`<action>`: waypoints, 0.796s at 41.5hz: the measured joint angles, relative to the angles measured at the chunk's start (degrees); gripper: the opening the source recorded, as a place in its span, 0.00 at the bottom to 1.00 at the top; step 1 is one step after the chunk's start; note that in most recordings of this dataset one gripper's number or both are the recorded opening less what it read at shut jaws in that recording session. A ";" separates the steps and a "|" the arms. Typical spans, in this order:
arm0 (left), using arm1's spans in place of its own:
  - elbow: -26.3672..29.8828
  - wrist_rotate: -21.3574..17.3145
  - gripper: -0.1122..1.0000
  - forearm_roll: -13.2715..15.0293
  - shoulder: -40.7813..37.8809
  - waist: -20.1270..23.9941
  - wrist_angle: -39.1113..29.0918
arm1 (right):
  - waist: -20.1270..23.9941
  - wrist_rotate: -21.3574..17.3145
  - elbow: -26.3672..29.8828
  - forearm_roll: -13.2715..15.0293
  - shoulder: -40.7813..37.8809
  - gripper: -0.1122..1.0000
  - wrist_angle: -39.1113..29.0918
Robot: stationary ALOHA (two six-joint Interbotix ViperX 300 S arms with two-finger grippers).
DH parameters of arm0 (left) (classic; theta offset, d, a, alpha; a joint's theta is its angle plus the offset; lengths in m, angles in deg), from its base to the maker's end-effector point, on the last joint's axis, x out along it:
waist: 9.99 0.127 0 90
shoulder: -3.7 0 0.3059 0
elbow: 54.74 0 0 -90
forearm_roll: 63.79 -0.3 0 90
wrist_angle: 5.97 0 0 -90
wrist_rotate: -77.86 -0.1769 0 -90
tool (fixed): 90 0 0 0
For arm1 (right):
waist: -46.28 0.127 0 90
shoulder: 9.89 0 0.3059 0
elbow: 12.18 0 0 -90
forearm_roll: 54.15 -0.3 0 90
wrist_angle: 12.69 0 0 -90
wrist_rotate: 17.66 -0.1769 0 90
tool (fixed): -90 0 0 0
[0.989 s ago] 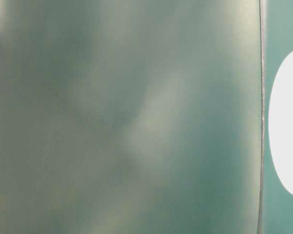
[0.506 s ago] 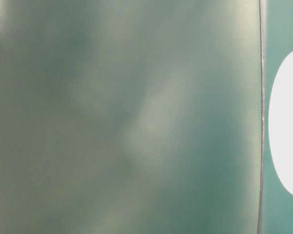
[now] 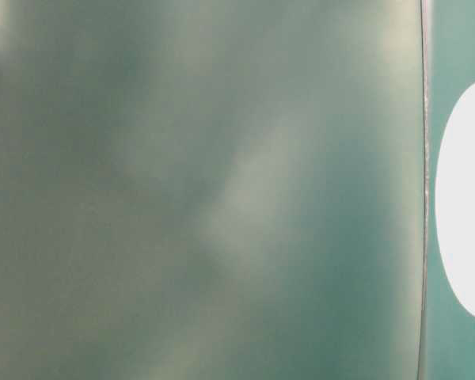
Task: Scoop the yellow hexagonal prism block from the bowl with a spoon using the right arm.
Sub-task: 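Move the right gripper toward the pink spoon handle on the spoon rest, then close the right gripper on the pink spoon handle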
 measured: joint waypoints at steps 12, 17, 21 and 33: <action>0.00 0.00 0.10 0.00 -0.09 0.62 0.00 | 11.87 0.00 2.72 -11.43 -15.56 0.63 9.40; 0.00 0.00 0.10 0.00 -0.35 0.62 0.00 | 15.21 0.00 3.78 -15.47 -19.95 0.63 11.34; 0.00 -0.09 0.10 0.00 -0.35 0.70 0.00 | 17.14 0.00 4.22 -17.05 -22.24 0.63 11.78; 0.00 0.00 0.10 0.00 -0.35 0.70 -0.18 | 18.54 0.00 2.81 -18.81 -23.82 0.63 11.87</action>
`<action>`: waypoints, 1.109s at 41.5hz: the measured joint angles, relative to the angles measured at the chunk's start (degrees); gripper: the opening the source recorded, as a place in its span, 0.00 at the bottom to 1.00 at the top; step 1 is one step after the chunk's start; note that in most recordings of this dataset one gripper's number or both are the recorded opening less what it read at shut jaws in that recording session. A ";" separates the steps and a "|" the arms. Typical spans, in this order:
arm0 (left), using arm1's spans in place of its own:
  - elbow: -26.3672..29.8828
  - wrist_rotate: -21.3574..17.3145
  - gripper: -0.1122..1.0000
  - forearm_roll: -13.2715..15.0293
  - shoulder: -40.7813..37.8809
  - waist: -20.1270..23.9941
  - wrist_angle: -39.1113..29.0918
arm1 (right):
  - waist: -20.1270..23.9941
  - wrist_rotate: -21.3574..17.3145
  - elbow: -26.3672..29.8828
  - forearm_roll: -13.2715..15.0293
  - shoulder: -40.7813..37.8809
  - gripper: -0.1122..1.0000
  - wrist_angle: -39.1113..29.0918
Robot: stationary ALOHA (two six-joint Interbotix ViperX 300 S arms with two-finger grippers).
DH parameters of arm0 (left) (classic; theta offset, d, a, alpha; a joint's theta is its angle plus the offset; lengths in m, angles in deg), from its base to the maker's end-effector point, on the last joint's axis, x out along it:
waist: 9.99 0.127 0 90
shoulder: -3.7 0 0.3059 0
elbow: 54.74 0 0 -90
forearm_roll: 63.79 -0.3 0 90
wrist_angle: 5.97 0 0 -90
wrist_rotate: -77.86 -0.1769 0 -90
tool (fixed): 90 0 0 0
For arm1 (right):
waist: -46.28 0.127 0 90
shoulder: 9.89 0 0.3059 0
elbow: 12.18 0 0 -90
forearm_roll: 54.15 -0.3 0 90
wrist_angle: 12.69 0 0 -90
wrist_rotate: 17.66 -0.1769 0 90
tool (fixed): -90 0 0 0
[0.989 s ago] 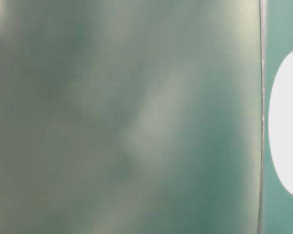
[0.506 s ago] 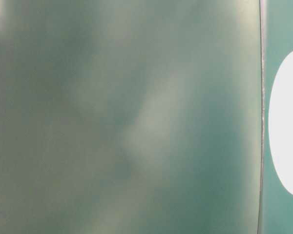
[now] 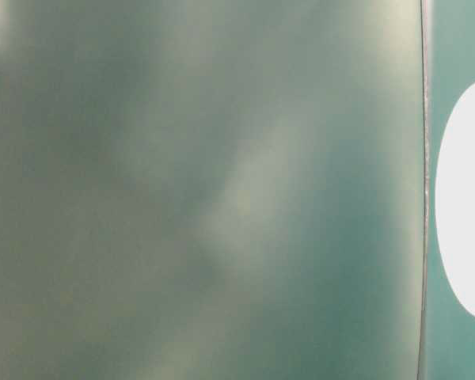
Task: Scoop the yellow hexagonal prism block from the bowl with a spoon using the right arm.
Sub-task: 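Close the right gripper on the pink spoon handle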
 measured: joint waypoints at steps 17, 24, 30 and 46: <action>0.00 0.00 0.10 0.00 -0.09 -0.09 -0.70 | 0.09 0.09 -0.44 -0.53 0.00 0.63 -3.34; 0.00 -0.09 0.10 -0.09 0.00 -0.09 -0.62 | 0.09 0.09 -0.44 -0.53 0.00 0.63 -3.43; 0.00 0.00 0.10 0.00 -0.09 0.00 -0.70 | 0.09 0.09 -0.44 -0.62 0.00 0.63 -3.43; 0.00 -0.09 0.10 0.00 -0.09 -0.09 -0.70 | 0.09 0.26 -0.62 -0.62 0.00 0.51 -3.43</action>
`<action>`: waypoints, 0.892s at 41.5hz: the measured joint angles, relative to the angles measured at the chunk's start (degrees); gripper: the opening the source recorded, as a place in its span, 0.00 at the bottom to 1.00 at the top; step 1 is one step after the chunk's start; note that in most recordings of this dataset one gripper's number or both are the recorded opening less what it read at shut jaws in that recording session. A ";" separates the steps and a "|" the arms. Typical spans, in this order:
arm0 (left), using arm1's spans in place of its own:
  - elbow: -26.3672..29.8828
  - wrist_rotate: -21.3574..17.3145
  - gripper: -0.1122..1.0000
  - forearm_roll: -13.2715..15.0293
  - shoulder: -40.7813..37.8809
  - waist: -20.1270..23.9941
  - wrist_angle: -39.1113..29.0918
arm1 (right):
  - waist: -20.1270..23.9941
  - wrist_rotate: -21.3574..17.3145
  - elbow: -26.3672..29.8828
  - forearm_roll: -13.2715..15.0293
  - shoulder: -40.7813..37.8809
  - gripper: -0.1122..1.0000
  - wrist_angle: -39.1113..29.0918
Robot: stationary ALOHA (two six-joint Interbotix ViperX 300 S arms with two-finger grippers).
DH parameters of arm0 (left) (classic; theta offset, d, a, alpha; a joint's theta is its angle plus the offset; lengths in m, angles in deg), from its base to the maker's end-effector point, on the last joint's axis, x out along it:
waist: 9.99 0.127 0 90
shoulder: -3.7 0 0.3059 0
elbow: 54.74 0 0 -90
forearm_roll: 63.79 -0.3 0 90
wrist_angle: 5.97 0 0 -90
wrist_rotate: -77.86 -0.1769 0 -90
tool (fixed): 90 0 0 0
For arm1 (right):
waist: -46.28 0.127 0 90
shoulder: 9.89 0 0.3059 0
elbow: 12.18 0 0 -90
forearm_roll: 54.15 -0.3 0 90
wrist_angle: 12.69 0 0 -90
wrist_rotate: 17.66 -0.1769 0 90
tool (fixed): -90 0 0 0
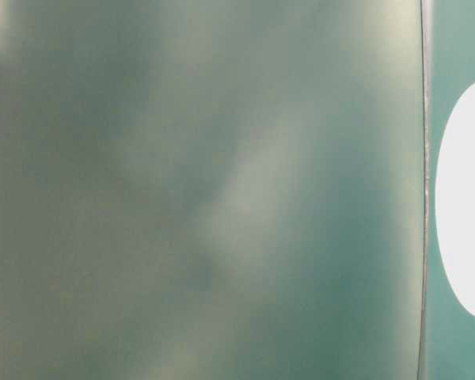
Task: Scoop the yellow hexagonal prism block from the bowl with a spoon using the right arm.
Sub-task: 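Close the right gripper on the pink spoon handle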
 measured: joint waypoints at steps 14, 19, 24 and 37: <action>0.00 0.09 0.10 -0.09 0.09 0.09 0.00 | 0.00 0.26 0.00 0.00 0.00 0.49 0.00; 0.00 0.09 0.10 0.00 0.09 0.00 -0.18 | 0.00 0.26 0.00 0.09 0.00 0.49 0.00; 0.00 0.09 0.10 0.00 0.09 0.09 -0.44 | 0.00 0.26 -0.09 0.00 0.00 0.46 0.00; 0.00 0.09 0.10 0.00 0.00 0.00 -0.70 | 0.00 0.26 -0.09 0.09 0.00 0.31 0.00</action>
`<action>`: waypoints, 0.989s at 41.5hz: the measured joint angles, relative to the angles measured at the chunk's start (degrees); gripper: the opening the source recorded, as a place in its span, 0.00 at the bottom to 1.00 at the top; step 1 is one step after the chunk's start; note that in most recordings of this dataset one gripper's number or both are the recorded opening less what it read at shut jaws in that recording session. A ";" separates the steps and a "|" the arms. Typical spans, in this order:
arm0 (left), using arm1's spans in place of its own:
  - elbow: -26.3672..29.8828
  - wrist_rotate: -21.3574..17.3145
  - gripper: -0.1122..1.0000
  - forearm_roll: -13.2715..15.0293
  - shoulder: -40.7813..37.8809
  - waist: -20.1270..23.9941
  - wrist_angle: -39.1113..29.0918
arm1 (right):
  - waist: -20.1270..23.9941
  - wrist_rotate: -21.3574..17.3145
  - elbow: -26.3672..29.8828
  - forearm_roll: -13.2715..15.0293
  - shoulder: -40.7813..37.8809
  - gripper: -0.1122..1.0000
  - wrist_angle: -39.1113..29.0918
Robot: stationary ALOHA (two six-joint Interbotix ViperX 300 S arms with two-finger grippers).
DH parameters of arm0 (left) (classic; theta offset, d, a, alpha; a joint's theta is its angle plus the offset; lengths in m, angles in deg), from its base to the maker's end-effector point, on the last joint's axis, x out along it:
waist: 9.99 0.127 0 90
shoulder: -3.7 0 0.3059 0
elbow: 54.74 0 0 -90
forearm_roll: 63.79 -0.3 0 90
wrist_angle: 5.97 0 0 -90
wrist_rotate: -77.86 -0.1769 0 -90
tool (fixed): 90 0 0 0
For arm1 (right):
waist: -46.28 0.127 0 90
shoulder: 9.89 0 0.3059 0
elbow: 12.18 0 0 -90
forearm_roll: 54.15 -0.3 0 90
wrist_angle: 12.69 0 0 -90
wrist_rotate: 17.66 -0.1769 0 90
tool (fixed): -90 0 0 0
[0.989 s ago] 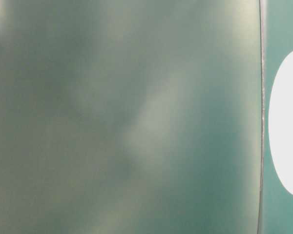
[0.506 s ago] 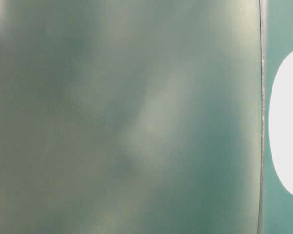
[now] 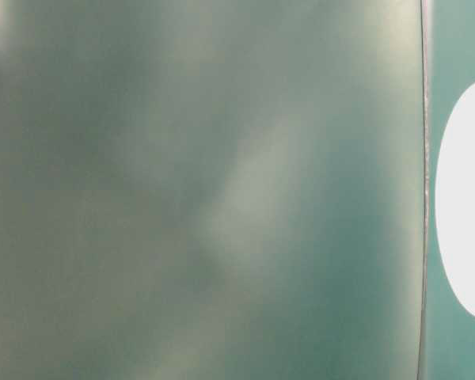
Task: Scoop the yellow hexagonal prism block from the bowl with a spoon using the right arm.
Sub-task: 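Close the right gripper on the pink spoon handle, then lift the spoon and swing it over the white bowl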
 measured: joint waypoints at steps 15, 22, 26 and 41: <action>0.00 0.00 0.10 0.00 0.09 0.09 -0.97 | 0.00 0.18 0.00 -0.09 0.18 0.31 0.00; 0.00 0.00 0.10 0.00 -0.09 0.00 -1.85 | -0.26 1.58 0.00 0.00 4.22 0.31 -0.70; 0.00 -0.09 0.10 -0.09 -0.53 0.00 -2.64 | -1.58 3.69 0.18 -0.09 8.17 0.31 -2.11; 0.00 -0.09 0.11 -0.09 -1.23 0.09 -3.08 | -11.87 19.42 5.63 -0.09 25.84 0.31 -21.97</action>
